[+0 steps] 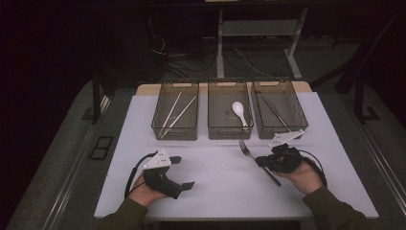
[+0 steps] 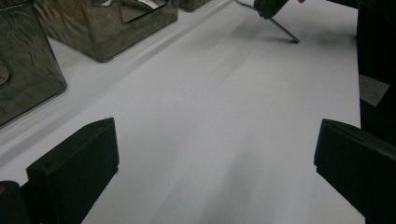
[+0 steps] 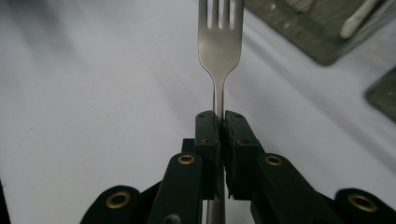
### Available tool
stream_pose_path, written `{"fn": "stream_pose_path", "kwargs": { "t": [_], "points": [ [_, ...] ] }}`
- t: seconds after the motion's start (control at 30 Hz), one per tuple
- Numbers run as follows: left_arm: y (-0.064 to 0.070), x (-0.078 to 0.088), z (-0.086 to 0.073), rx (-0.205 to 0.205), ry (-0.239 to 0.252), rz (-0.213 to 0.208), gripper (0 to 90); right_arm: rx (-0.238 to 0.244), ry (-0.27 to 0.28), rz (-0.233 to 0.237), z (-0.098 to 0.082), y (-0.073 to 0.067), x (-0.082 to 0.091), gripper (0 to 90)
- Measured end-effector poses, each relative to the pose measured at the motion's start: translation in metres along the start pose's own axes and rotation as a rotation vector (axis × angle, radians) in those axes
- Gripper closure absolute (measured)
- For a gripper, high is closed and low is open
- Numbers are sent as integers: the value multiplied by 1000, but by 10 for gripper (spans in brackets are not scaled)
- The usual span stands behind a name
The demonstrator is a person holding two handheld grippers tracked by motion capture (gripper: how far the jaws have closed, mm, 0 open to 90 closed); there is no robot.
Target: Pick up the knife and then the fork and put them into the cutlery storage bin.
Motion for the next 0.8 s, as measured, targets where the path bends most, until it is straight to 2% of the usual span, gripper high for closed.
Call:
{"fn": "stream_pose_path", "kwargs": {
  "t": [0.47, 0.63, 0.8],
  "points": [
    [-1, 0, 0, 6, -3, 1, 0, -66, 102, -78, 16, 38, 34, 855],
    [-1, 0, -1, 7, -1, 2, 0, -97, 130, -114, 26, 54, 48, 856],
    [-1, 0, -1, 8, -1, 1, 0, -107, 140, -158, 39, 69, 57, 856]
  ]
}}
Point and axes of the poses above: each handheld gripper's, and its own axes: x roughly backward along the jaws, z roughly out of its top, y roughly to its right, the point moved 2 cm from there along -x, roughly forward along the jaws, and after that the axes turned 5 degrees about -z, right-handed, at the moved point
